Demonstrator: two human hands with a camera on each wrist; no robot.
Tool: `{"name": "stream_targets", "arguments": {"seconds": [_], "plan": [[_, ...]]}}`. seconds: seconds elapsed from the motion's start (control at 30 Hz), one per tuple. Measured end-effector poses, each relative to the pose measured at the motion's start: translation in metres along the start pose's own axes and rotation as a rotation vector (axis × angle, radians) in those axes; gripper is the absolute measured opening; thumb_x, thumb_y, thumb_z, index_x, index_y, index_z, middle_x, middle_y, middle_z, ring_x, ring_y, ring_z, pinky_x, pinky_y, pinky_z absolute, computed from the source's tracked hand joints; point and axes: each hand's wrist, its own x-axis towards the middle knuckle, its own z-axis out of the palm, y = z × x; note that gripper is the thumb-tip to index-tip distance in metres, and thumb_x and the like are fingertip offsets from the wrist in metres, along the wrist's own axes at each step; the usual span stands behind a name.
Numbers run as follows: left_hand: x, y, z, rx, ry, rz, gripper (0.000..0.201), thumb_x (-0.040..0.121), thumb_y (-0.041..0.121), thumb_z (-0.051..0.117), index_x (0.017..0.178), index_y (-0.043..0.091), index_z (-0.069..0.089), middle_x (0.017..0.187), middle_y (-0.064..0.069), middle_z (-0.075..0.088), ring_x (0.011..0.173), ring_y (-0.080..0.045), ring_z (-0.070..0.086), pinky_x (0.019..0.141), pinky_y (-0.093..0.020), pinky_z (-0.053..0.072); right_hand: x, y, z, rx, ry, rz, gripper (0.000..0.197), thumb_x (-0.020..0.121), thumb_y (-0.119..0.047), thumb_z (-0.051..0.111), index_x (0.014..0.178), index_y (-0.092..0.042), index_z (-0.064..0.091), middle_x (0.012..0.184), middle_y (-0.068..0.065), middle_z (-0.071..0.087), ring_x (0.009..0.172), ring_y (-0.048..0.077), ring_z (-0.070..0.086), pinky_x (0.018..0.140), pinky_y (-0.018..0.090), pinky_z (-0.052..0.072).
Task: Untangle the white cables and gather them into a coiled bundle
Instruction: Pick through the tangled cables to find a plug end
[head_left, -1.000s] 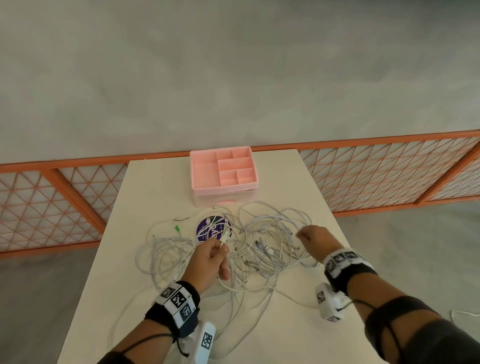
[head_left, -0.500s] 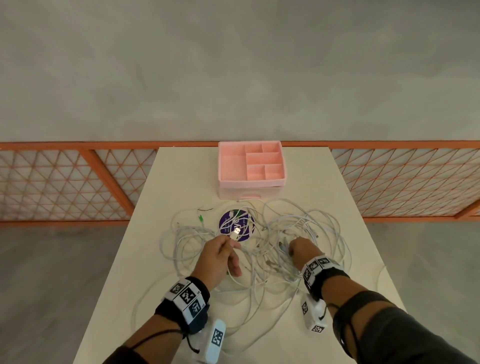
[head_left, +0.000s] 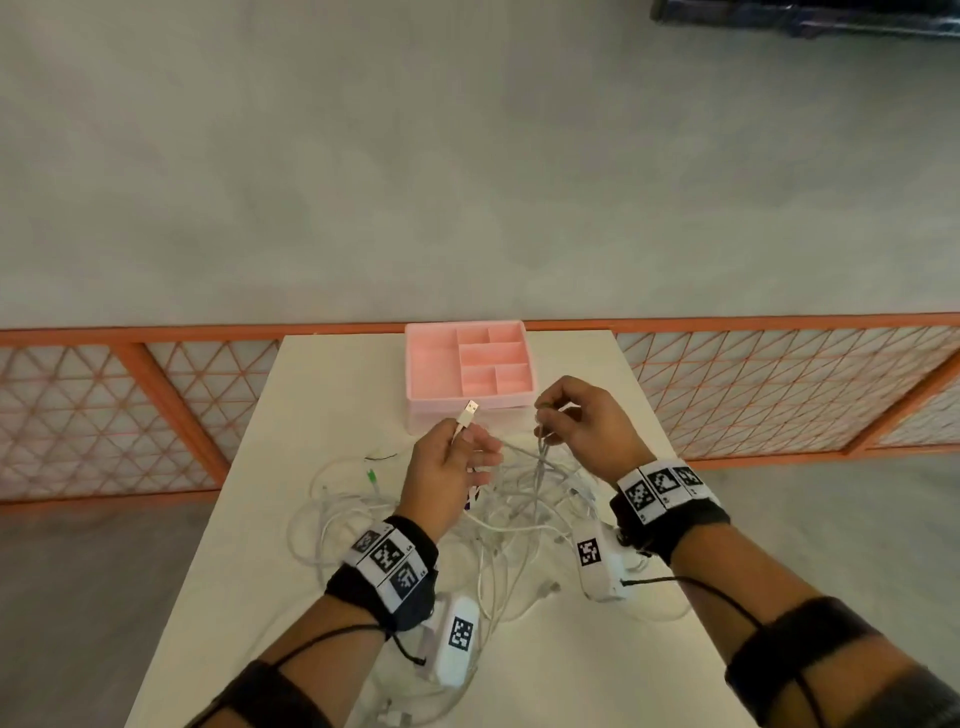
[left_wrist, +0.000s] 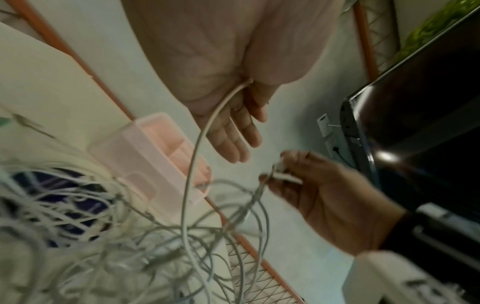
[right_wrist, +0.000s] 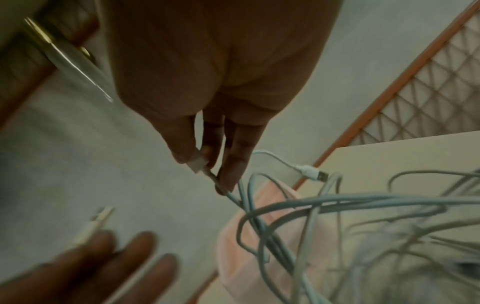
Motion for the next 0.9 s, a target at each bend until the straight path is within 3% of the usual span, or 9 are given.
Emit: {"name": "stream_targets", "arguments": {"seconds": [0.07, 0.13, 0.27, 0.4, 0.47, 0.53, 0.63, 0.77, 0.9], "plan": [[0.005, 0.006, 0.009, 0.01, -0.012, 0.03, 0.026, 0.107, 0.015, 0.039, 0.099, 0.009, 0.063, 0.108, -0.012, 0.073, 0.099, -0.029, 0.071, 0.083, -0.043, 0.056, 0.0, -0.02, 0.001, 0.082, 0.011, -0.062, 0.007, 0.09, 0.0, 0.065, 0.089, -0.007, 0.065, 0.082, 0.018, 0.068, 0.076, 0.032, 0.07, 0.073, 0.039, 0.061], [0.008, 0.012, 0.017, 0.044, -0.03, 0.057, 0.025, 0.107, 0.015, 0.04, 0.104, 0.014, 0.065, 0.108, -0.006, 0.073, 0.097, -0.021, 0.071, 0.077, -0.035, 0.056, -0.001, -0.034, 0.005, 0.147, -0.012, -0.109, 0.009, 0.088, 0.003, 0.066, 0.089, -0.006, 0.067, 0.08, 0.018, 0.068, 0.074, 0.029, 0.069, 0.073, 0.037, 0.06], [0.01, 0.012, 0.028, 0.211, -0.02, 0.138, 0.03, 0.105, 0.016, 0.045, 0.086, 0.027, 0.066, 0.075, 0.01, 0.068, 0.069, -0.004, 0.061, 0.065, -0.027, 0.045, -0.004, -0.039, 0.017, 0.173, -0.013, -0.158, 0.01, 0.086, 0.001, 0.068, 0.09, -0.008, 0.07, 0.081, 0.019, 0.069, 0.071, 0.026, 0.065, 0.072, 0.042, 0.057], [0.006, 0.005, 0.03, 0.239, -0.07, 0.148, 0.027, 0.104, 0.02, 0.048, 0.088, 0.022, 0.069, 0.082, 0.007, 0.074, 0.076, -0.006, 0.067, 0.074, -0.03, 0.051, -0.009, -0.035, 0.025, 0.168, 0.127, -0.12, 0.012, 0.088, 0.0, 0.066, 0.092, -0.011, 0.071, 0.078, 0.007, 0.069, 0.066, 0.011, 0.063, 0.063, 0.025, 0.055], [0.003, 0.004, 0.03, 0.274, -0.064, 0.158, 0.026, 0.104, 0.016, 0.049, 0.085, 0.018, 0.066, 0.075, 0.009, 0.07, 0.067, 0.001, 0.062, 0.067, -0.027, 0.046, -0.012, -0.033, 0.03, 0.177, 0.148, -0.1, 0.012, 0.088, -0.002, 0.067, 0.095, -0.011, 0.072, 0.083, 0.012, 0.07, 0.068, 0.011, 0.063, 0.06, 0.026, 0.056], [0.005, 0.001, 0.028, 0.278, -0.001, 0.162, 0.027, 0.102, 0.013, 0.049, 0.081, 0.017, 0.065, 0.073, 0.004, 0.068, 0.066, -0.005, 0.061, 0.065, -0.03, 0.047, -0.015, -0.029, 0.036, 0.18, 0.084, -0.095, 0.015, 0.089, -0.01, 0.068, 0.103, -0.015, 0.068, 0.089, 0.014, 0.067, 0.072, 0.016, 0.065, 0.063, 0.032, 0.059], [0.014, -0.004, 0.016, 0.228, 0.096, 0.122, 0.025, 0.101, 0.017, 0.048, 0.085, 0.018, 0.067, 0.082, -0.002, 0.072, 0.078, -0.024, 0.068, 0.077, -0.044, 0.057, -0.023, -0.014, 0.04, -0.082, -0.024, -0.065, 0.031, 0.09, -0.034, 0.069, 0.117, -0.026, 0.057, 0.094, -0.001, 0.064, 0.081, 0.014, 0.066, 0.075, 0.026, 0.056], [0.02, 0.006, 0.001, 0.103, 0.236, 0.071, 0.028, 0.104, 0.017, 0.045, 0.086, 0.019, 0.065, 0.082, -0.002, 0.072, 0.078, -0.022, 0.069, 0.08, -0.043, 0.057, -0.033, 0.014, 0.036, -0.274, -0.171, -0.036, 0.02, 0.095, -0.038, 0.06, 0.093, -0.019, 0.066, 0.065, -0.01, 0.059, 0.06, 0.007, 0.057, 0.064, 0.03, 0.052], [0.027, 0.031, -0.025, -0.2, 0.401, 0.052, 0.023, 0.106, 0.017, 0.044, 0.093, 0.011, 0.062, 0.082, -0.007, 0.065, 0.07, -0.024, 0.068, 0.073, -0.04, 0.06, -0.041, 0.059, 0.017, -0.487, -0.243, 0.054, 0.022, 0.096, -0.035, 0.059, 0.091, -0.016, 0.07, 0.081, -0.002, 0.068, 0.076, 0.015, 0.062, 0.073, 0.029, 0.049]]}}
